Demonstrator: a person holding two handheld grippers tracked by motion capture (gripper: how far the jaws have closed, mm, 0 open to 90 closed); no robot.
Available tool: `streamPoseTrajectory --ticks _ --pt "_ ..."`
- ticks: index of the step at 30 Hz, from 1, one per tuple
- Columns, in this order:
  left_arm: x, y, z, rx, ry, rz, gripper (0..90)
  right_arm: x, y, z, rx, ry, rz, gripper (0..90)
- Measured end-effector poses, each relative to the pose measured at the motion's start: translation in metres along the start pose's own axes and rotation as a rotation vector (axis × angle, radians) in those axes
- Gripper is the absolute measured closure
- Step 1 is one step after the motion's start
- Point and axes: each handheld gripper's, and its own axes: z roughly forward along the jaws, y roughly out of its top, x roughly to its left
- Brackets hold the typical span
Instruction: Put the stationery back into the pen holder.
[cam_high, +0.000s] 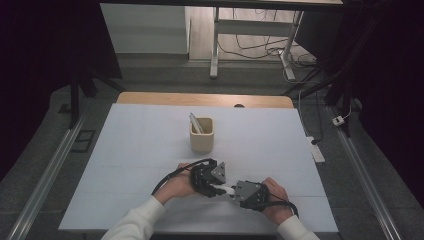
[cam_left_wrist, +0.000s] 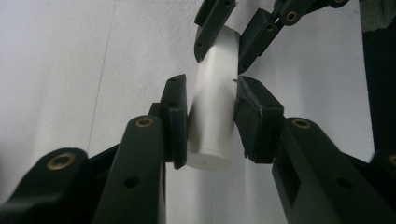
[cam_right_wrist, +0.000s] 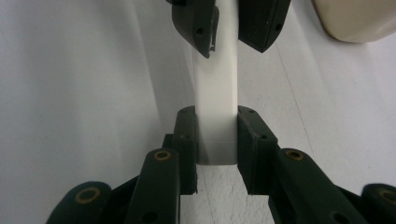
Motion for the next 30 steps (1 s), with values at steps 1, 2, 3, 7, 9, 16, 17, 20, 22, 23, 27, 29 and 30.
streamPoseTrajectory --ticks 1,2,3,7,9,16,17,20,22,23,27,29,30 --pt "0.000 0.000 0.000 -0.005 0.006 -0.003 63.9 0.000 0.000 0.000 -0.004 0.003 0.004 70.6" --pt "0.001 0.000 -0.001 -0.012 0.010 -0.013 62.6 0.000 -0.001 0.000 -0.005 -0.006 0.008 70.6" --pt "0.001 0.000 -0.002 -0.024 0.016 -0.027 60.2 -0.001 -0.002 -0.001 -0.011 -0.006 0.020 70.6" --pt "0.007 -0.001 -0.010 -0.100 0.035 -0.102 47.5 -0.004 -0.007 -0.005 -0.028 -0.024 0.065 70.7" --pt "0.009 -0.003 -0.014 -0.137 0.050 -0.137 41.9 -0.007 -0.010 -0.006 -0.052 -0.034 0.093 70.7" --pt "0.017 -0.013 -0.024 -0.226 0.076 -0.225 34.9 -0.012 -0.014 -0.013 -0.111 -0.064 0.164 70.7" --pt "0.017 -0.014 -0.025 -0.233 0.077 -0.234 34.4 -0.013 -0.015 -0.014 -0.110 -0.065 0.166 70.7" --pt "0.019 -0.018 -0.027 -0.255 0.086 -0.258 33.2 -0.014 -0.016 -0.015 -0.124 -0.079 0.181 70.8" --pt "0.020 -0.020 -0.028 -0.269 0.086 -0.272 32.4 -0.015 -0.017 -0.016 -0.131 -0.083 0.188 70.8" --pt "0.020 -0.021 -0.028 -0.277 0.085 -0.280 32.0 -0.015 -0.017 -0.016 -0.145 -0.084 0.209 70.8" --pt "0.020 -0.025 -0.030 -0.312 0.088 -0.304 31.3 -0.018 -0.019 -0.019 -0.169 -0.087 0.237 70.8" --pt "0.021 -0.028 -0.030 -0.325 0.092 -0.315 31.0 -0.019 -0.020 -0.020 -0.189 -0.088 0.260 70.8" --pt "0.021 -0.029 -0.030 -0.329 0.090 -0.323 30.9 -0.019 -0.021 -0.021 -0.199 -0.084 0.268 70.8"
